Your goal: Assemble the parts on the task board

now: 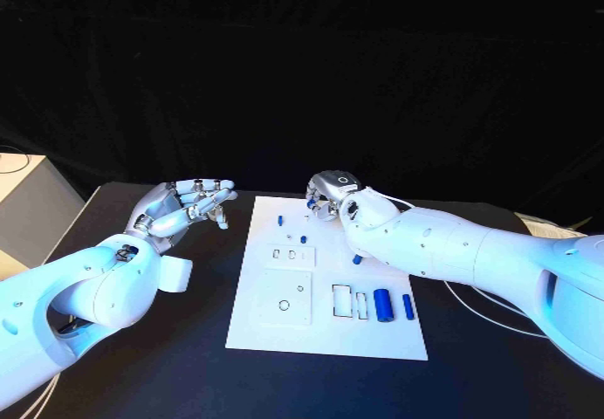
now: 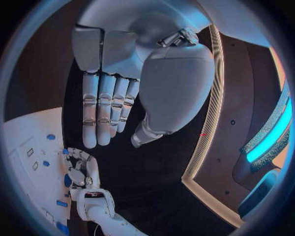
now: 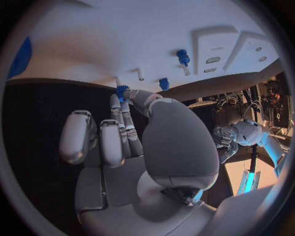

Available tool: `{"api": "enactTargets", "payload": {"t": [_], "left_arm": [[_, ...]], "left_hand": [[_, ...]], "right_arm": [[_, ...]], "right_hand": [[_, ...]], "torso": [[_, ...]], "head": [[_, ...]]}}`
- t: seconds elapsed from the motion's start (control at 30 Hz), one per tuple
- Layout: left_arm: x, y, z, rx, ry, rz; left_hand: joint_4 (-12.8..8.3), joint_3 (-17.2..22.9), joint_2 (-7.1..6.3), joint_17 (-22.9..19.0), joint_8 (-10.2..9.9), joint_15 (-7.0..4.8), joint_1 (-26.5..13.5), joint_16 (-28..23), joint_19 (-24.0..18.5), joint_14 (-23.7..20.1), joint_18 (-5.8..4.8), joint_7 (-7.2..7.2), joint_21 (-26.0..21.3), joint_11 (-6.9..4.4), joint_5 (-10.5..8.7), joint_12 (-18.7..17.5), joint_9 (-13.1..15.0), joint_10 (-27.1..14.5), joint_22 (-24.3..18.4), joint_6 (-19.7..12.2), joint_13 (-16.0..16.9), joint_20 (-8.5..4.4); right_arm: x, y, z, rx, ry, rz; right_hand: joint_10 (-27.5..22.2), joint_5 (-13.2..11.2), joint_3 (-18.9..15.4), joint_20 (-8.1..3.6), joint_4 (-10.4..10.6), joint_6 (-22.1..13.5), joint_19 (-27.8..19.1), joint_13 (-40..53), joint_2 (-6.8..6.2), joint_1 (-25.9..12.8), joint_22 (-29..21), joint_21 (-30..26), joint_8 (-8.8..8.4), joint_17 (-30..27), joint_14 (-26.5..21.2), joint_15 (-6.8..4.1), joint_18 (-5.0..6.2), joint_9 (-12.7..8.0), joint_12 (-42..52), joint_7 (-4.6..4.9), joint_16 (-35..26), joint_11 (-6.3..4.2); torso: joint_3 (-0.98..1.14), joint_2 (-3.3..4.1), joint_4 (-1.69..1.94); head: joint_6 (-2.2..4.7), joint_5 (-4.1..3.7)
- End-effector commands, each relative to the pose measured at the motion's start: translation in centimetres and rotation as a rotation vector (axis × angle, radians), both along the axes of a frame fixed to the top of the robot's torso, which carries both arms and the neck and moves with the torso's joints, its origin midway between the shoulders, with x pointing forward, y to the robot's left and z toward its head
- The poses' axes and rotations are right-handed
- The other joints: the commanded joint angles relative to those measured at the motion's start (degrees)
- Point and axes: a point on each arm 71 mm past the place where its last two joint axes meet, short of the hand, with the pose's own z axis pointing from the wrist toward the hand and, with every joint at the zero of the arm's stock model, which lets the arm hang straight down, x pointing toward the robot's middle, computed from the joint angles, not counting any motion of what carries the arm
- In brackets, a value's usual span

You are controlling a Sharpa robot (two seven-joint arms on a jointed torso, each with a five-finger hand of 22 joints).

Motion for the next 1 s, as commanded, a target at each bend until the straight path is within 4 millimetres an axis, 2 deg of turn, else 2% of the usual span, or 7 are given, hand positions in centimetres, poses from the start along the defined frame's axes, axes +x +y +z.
{"api": "enactTargets", "payload": {"t": [0.03,0.23,0.53,0.8,1.0], "left_arm": [[-0.07,-0.13,0.17,-0.003,-0.009,-0.006],[-0.06,-0.11,0.18,-0.002,-0.009,-0.006],[-0.06,-0.11,0.19,-0.001,-0.009,-0.006],[-0.07,-0.2,0.19,-0.002,-0.008,-0.009],[-0.05,-0.26,0.17,-0.002,-0.008,-0.01]], "left_hand": [[-0.33,-0.11,-0.02,-0.01,-0.15,0.01,0.43,0.31,-0.3,-0.54,0.35,0.2,0.26,0.24,-0.06,0.14,0.1,-0.12,0.1,-0.12,0.06,0.04],[-0.33,-0.11,-0.02,-0.01,-0.15,0.01,0.43,0.31,-0.3,-0.54,0.35,0.2,0.26,0.24,-0.06,0.14,0.1,-0.12,0.1,-0.12,0.06,0.04],[-0.33,-0.11,-0.02,-0.01,-0.15,0.01,0.43,0.31,-0.3,-0.54,0.35,0.2,0.26,0.24,-0.06,0.14,0.1,-0.12,0.1,-0.12,0.06,0.04],[-0.33,-0.11,-0.02,-0.01,-0.15,0.01,0.43,0.31,-0.3,-0.54,0.35,0.2,0.26,0.24,-0.06,0.14,0.1,-0.12,0.1,-0.12,0.06,0.04],[-0.33,-0.11,-0.02,-0.01,-0.15,0.01,0.43,0.31,-0.3,-0.54,0.35,0.2,0.26,0.24,-0.06,0.14,0.1,-0.12,0.1,-0.12,0.06,0.04]], "right_arm": [[0.08,-0.16,-0.19,-0.026,0.013,-0.006],[0.16,-0.33,-0.22,-0.034,0.014,-0.015],[0.27,-0.48,-0.22,-0.04,0.009,-0.026],[0.46,-0.39,-0.24,-0.043,0.01,-0.028],[0.49,-0.01,-0.3,-0.042,0.017,-0.017]], "right_hand": [[0.1,-0.22,0.05,0.15,-0.14,-0.01,0.1,0.04,-0.39,-0.22,0.0,0.27,0.18,-0.03,1.8,-0.08,-0.94,0.13,0.26,0.07,0.29,0.11],[0.04,-0.25,0.05,0.16,-0.13,-0.07,0.08,0.02,-0.45,-0.31,-0.02,0.25,0.17,0.0,1.8,-0.05,-0.94,0.17,0.25,0.09,0.31,0.13],[-0.01,-0.28,0.06,0.18,-0.11,-0.11,0.04,0.0,-0.46,-0.4,-0.06,0.22,0.17,-0.04,1.78,-0.03,-0.92,0.21,0.25,0.1,0.31,0.15],[-0.11,-0.33,0.06,0.21,-0.08,-0.22,0.03,-0.04,-0.54,-0.53,0.0,0.25,0.15,0.03,1.79,-0.01,-0.93,0.25,0.24,0.13,0.36,0.18],[-0.4,-0.38,0.13,0.26,-0.09,-0.52,-0.03,-0.12,-0.65,-0.68,-0.01,0.22,0.04,-0.04,1.76,0.05,-0.92,0.31,0.2,0.2,0.38,0.26]], "torso": [[-0.06,0.12,0.04],[-0.1,0.08,0.12],[-0.17,0.2,0.03],[-0.27,0.2,0.17],[-0.27,0.25,0.08]], "head": [[0.07,0.01],[0.06,-0.02],[0.37,0.03],[0.41,0.02],[0.4,0.21]]}}
